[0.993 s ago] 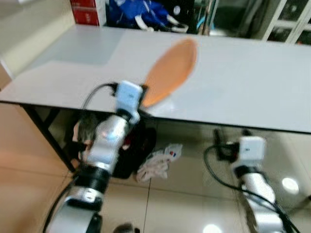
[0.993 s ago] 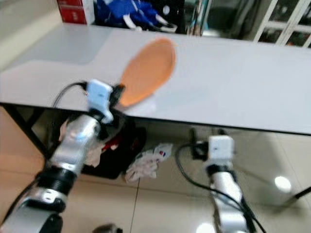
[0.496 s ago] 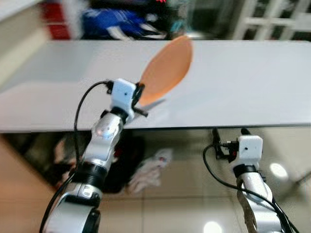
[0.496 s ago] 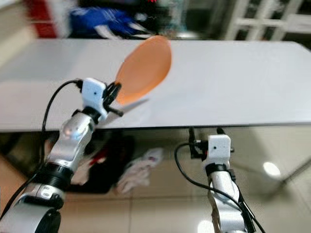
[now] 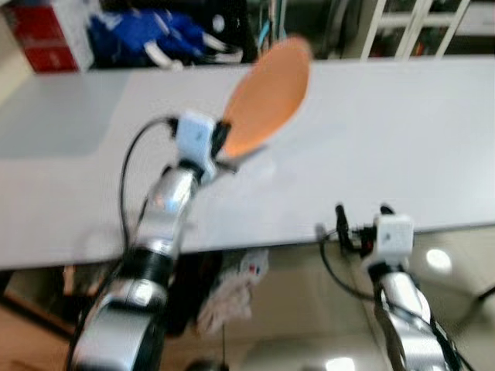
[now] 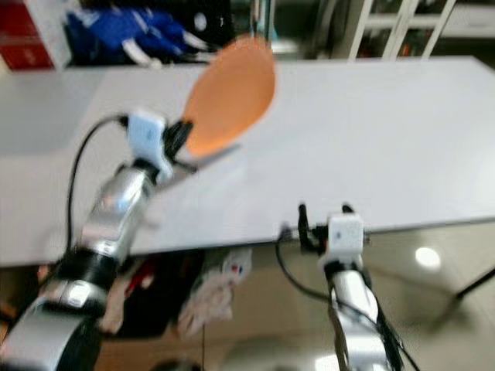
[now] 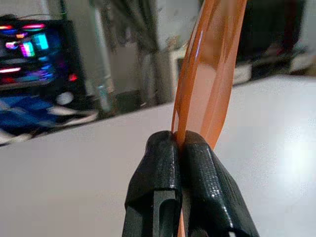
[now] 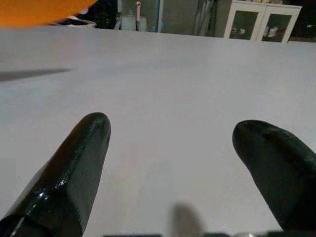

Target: Setting the table

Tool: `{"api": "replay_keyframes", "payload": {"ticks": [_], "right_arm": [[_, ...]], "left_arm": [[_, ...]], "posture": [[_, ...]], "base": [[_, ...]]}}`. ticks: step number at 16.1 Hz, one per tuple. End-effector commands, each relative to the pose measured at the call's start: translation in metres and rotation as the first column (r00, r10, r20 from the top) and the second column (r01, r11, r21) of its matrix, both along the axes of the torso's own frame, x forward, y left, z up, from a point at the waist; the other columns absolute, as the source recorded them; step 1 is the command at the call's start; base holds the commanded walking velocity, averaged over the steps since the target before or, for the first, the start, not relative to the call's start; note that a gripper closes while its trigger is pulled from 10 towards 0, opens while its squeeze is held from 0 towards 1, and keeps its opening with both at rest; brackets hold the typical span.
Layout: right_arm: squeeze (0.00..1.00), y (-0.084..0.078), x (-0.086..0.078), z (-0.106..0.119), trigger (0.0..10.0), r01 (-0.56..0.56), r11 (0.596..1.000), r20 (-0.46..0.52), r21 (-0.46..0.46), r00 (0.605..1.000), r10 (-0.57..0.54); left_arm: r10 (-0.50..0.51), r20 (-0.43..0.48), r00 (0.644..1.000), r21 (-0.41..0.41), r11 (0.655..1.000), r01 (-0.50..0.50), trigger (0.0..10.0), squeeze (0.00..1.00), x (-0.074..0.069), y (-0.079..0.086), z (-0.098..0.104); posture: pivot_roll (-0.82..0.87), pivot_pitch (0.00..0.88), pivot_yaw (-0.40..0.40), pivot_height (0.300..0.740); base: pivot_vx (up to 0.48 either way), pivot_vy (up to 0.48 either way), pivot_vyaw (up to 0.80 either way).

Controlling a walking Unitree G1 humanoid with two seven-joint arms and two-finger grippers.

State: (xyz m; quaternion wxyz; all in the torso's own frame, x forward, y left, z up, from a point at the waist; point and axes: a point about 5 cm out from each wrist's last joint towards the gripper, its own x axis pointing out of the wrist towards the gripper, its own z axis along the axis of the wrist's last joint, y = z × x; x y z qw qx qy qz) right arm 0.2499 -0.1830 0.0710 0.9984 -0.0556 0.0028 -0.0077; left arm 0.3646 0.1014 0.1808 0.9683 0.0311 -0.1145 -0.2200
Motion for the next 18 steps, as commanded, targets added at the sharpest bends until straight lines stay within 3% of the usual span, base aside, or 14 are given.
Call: {"api": "replay_keyframes", "payload": {"ticks": [1, 2, 4, 5, 7, 8, 10, 12, 17, 18], "right_arm": [[0.0, -0.007, -0.003, 0.0, 10.0, 0.015, 1.0, 0.0, -0.018, 1.0, -0.015], [0.0, -0.007, -0.003, 0.001, 10.0, 0.014, 1.0, 0.0, -0.019, 1.0, -0.014], [0.0, -0.007, -0.005, 0.003, 10.0, 0.012, 1.0, 0.003, -0.028, 1.0, -0.012], [0.0, -0.008, -0.006, 0.004, 10.0, 0.012, 0.999, 0.001, -0.034, 1.0, -0.012], [0.0, -0.009, -0.009, 0.007, 10.0, 0.013, 0.999, -0.001, -0.043, 1.0, -0.013], [0.0, -0.009, -0.011, 0.007, 10.0, 0.009, 0.999, -0.005, -0.047, 1.0, -0.01], [0.0, -0.009, -0.013, 0.007, 10.0, 0.0, 0.998, -0.013, -0.055, 1.0, -0.001], [0.0, -0.01, -0.015, 0.005, 10.0, -0.002, 0.998, -0.026, -0.057, 1.0, 0.001], [0.0, -0.014, -0.024, -0.003, 10.0, -0.041, 0.996, -0.078, -0.074, 0.996, 0.036], [0.0, -0.015, -0.025, -0.003, 10.0, -0.042, 0.996, -0.081, -0.076, 0.996, 0.036]], "left_arm": [[-0.062, 0.014, 0.998, -0.094, 0.994, 0.063, 0.0, 0.0, 0.005, -0.018, 0.022], [-0.077, -0.04, 0.996, -0.178, 0.982, 0.069, 0.0, 0.0, 0.009, -0.023, 0.025], [-0.138, -0.226, 0.964, -0.421, 0.907, 0.031, 0.0, 0.0, 0.021, -0.034, 0.025], [-0.131, -0.27, 0.954, -0.456, 0.89, -0.007, 0.0, 0.0, 0.026, -0.034, 0.025], [-0.142, -0.375, 0.916, -0.575, 0.811, -0.109, 0.0, 0.0, 0.033, -0.033, 0.021], [-0.156, -0.465, 0.871, -0.601, 0.779, -0.181, 0.0, 0.0, 0.032, -0.036, 0.01], [-0.183, -0.6, 0.778, -0.578, 0.773, -0.264, 0.0, 0.0, 0.027, -0.041, -0.015], [-0.206, -0.66, 0.723, -0.561, 0.775, -0.291, 0.0, 0.0, 0.022, -0.045, -0.03], [-0.127, -0.75, 0.649, -0.496, 0.757, -0.425, 0.0, 0.0, 0.015, -0.037, -0.059], [-0.125, -0.75, 0.65, -0.495, 0.758, -0.424, 0.0, 0.0, 0.015, -0.037, -0.059]], "posture": [[-0.01, 0.0, 0.009, 0.718], [-0.02, 0.0, 0.009, 0.718], [-0.04, 0.0, 0.009, 0.718], [-0.05, 0.0, 0.008, 0.718], [-0.06, 0.0, 0.0, 0.718], [-0.07, 0.0, -0.003, 0.718], [-0.07, 0.0, -0.006, 0.718], [-0.07, 0.0, -0.011, 0.718], [-0.08, 0.0, -0.058, 0.718], [-0.09, 0.0, -0.06, 0.718]], "base": [[0.0, 0.0, 0.0], [0.0, 0.0, 0.0], [0.0, 0.0, 0.0], [0.0, 0.0, 0.0], [0.0, 0.0, 0.0], [0.0, 0.0, 0.0], [0.0, 0.0, 0.0], [0.0, 0.0, 0.0], [0.0, 0.0, 0.0], [0.0, 0.0, 0.0]]}}
